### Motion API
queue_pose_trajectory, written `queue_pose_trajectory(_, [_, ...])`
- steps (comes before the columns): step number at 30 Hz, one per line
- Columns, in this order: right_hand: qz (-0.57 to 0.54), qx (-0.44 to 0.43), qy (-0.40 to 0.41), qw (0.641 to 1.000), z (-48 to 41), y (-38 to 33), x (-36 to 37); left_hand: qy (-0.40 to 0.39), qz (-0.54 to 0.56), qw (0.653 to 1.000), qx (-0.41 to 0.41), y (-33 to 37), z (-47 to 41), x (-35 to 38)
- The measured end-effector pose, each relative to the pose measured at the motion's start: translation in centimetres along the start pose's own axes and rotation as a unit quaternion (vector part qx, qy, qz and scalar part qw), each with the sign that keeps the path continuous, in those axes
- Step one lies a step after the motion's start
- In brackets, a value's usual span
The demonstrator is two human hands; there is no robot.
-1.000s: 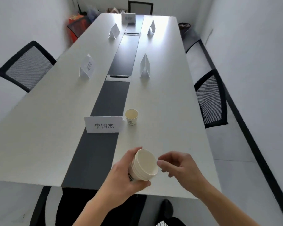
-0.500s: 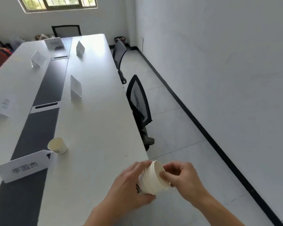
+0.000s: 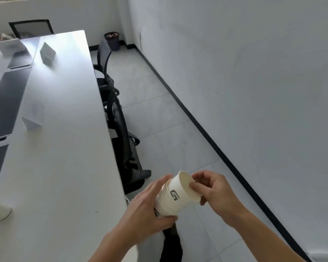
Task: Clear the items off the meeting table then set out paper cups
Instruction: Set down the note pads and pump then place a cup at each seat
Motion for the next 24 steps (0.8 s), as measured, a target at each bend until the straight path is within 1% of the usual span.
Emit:
queue_pose_trajectory(2, [-0.051,0.015,-0.019,0.998,-3.1,-0.8,-1.2,-0.001,0.010,1.000,-0.002,-0.6,-4.0,-0.1])
queue_pose_trajectory(3, [-0.072,0.020,-0.042,0.996,-4.6,-1.5,-1.6,0.001,0.015,1.000,-0.003,-0.8,-6.1,-0.4])
queue_pose_trajectory(5, [-0.077,0.022,-0.081,0.994,-7.5,-2.9,-2.3,0.000,0.014,1.000,-0.005,-1.3,-10.6,-1.1])
queue_pose_trajectory(6, [-0.063,0.018,-0.083,0.994,-9.2,-3.7,-2.9,-0.005,0.010,1.000,-0.003,-1.3,-13.0,-1.5])
queue_pose_trajectory(9, [-0.024,-0.017,-0.032,0.999,-13.9,-6.5,-4.9,-0.034,0.017,0.999,0.000,-0.8,-19.2,-2.9])
queue_pose_trajectory(11, [-0.053,-0.035,0.008,0.998,-17.8,-8.5,-6.8,-0.047,-0.003,0.999,0.002,-0.9,-23.8,-4.0])
queue_pose_trajectory(13, [-0.091,-0.047,0.046,0.994,-21.2,-10.3,-9.0,-0.049,-0.015,0.998,-0.020,-1.6,-27.7,-5.1])
queue_pose_trajectory(15, [-0.111,-0.058,0.081,0.989,-24.4,-11.6,-11.4,-0.027,0.027,0.998,-0.051,-2.9,-30.7,-6.5])
queue_pose_trajectory(16, [-0.103,-0.062,0.091,0.989,-26.0,-12.0,-12.4,-0.015,0.056,0.996,-0.068,-3.8,-32.2,-7.2])
queue_pose_trajectory(19, [-0.031,-0.060,0.106,0.992,-31.7,-12.9,-15.2,0.031,0.117,0.985,-0.121,-6.6,-36.8,-9.5])
queue_pose_trajectory(21, [0.012,-0.050,0.100,0.994,-36.4,-13.2,-16.7,0.065,0.140,0.976,-0.153,-8.5,-40.0,-11.2])
queue_pose_trajectory(24, [0.054,-0.032,0.060,0.996,-44.4,-14.4,-18.0,0.125,0.172,0.957,-0.195,-10.8,-44.9,-14.1])
Point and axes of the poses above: each hand's wrist, its own z-axis away from the middle knuckle, its own x-axis out of the palm, y = z × x, the point moved 7 cm from there along -z, towards the middle knuckle, and after that the axes turned 4 degrees about -z, right-handed, at the moved point
